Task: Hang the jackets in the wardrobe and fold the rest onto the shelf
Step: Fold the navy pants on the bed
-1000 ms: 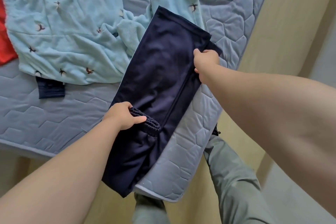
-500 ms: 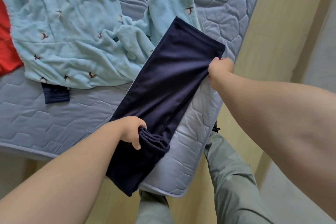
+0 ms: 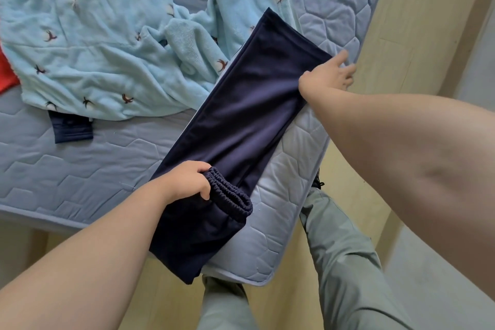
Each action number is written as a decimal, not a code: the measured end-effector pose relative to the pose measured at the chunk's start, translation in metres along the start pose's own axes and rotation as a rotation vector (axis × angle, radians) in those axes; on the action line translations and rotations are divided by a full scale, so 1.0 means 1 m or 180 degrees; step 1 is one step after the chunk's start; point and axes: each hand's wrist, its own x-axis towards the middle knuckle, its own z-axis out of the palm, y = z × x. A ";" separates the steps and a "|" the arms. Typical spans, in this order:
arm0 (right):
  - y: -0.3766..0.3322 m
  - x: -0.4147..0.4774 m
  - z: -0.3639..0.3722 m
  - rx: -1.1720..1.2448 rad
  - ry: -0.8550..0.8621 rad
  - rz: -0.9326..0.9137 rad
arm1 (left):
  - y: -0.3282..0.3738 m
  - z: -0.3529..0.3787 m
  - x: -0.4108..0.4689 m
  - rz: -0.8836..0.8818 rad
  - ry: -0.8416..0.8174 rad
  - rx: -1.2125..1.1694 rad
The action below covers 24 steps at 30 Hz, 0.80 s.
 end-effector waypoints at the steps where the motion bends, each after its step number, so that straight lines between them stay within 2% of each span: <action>1: 0.001 0.004 0.000 -0.0389 0.0059 -0.0304 | 0.001 -0.001 0.001 -0.0010 0.0002 0.0073; 3: 0.003 0.010 -0.001 -0.0802 -0.0006 -0.1081 | 0.007 -0.003 -0.001 -0.0021 0.0088 0.0440; 5: 0.003 0.017 0.000 -0.1061 -0.0326 -0.1769 | 0.018 -0.004 -0.004 -0.0001 0.0043 0.0514; 7: -0.002 0.024 0.000 -0.1107 -0.0585 -0.1842 | 0.036 -0.004 -0.008 0.0107 -0.0341 0.0505; 10: -0.008 0.035 0.001 -0.1155 -0.0700 -0.1697 | 0.078 -0.011 -0.014 0.0398 -0.0937 0.0756; 12: -0.010 0.041 0.000 -0.1098 -0.0784 -0.1729 | 0.110 -0.020 -0.013 0.0634 -0.0994 0.0747; 17: -0.010 0.057 -0.010 -0.0259 -0.0804 -0.1639 | 0.183 -0.046 0.007 0.1249 -0.0198 0.0317; 24: -0.006 0.075 -0.020 0.0204 -0.1335 -0.1728 | 0.233 -0.067 0.045 0.1306 0.0386 0.0299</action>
